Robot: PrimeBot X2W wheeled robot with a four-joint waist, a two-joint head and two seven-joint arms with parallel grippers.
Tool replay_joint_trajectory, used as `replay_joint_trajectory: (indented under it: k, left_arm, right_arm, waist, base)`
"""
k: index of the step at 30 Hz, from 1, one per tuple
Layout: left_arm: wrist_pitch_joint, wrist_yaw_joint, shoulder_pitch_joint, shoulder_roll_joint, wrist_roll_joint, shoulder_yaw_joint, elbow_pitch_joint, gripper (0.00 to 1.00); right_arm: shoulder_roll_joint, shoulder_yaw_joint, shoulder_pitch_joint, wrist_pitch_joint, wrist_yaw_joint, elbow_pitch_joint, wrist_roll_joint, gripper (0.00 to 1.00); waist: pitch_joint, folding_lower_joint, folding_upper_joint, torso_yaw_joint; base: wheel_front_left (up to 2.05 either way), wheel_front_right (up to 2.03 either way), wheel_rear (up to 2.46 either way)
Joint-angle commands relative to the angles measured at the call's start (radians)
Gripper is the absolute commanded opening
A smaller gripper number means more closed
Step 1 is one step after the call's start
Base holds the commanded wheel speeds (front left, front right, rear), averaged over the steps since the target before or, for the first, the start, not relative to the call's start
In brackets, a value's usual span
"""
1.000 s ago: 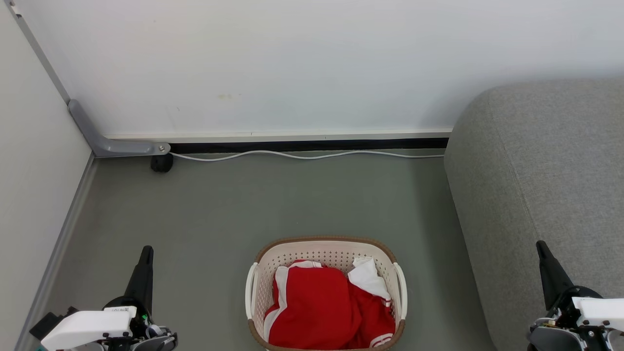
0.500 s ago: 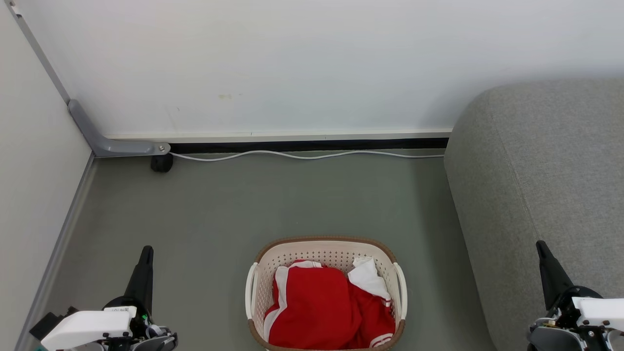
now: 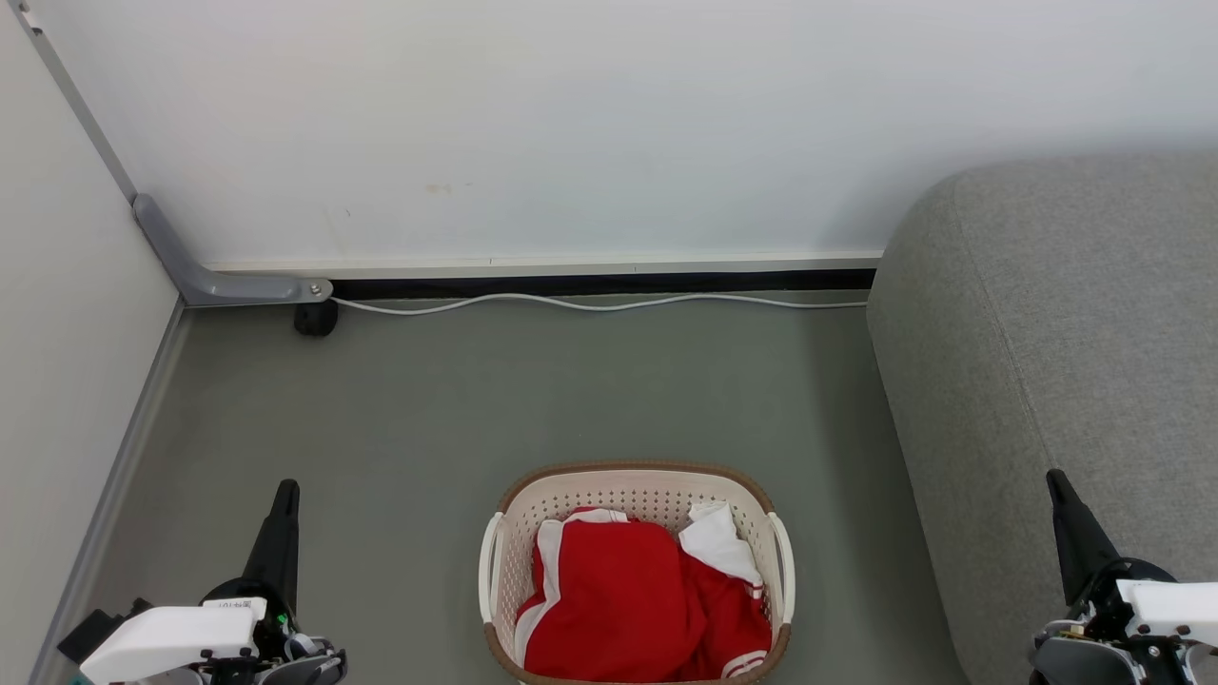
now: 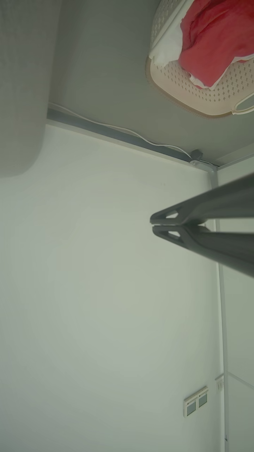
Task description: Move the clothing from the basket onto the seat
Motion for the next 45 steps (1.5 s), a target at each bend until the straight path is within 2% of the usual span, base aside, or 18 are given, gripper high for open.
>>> replay_joint_trajectory:
  k: [1, 45]
  left_arm:
    - [0.006, -0.008, -0.058, 0.015, -0.004, 0.032, -0.029, 0.00]
    - [0.006, -0.008, -0.058, 0.015, -0.004, 0.032, -0.029, 0.00]
  right_arm:
    - [-0.010, 0.018, -0.036, 0.007, 0.004, -0.031, 0.011, 0.00]
    - [-0.010, 0.018, -0.036, 0.007, 0.004, -0.031, 0.011, 0.00]
  waist:
    - [0.000, 0.0000, 0.0000, 0.000]
    - [0.000, 0.0000, 0.0000, 0.000]
  base:
    - [0.00, 0.00, 0.00]
    - [0.00, 0.00, 0.00]
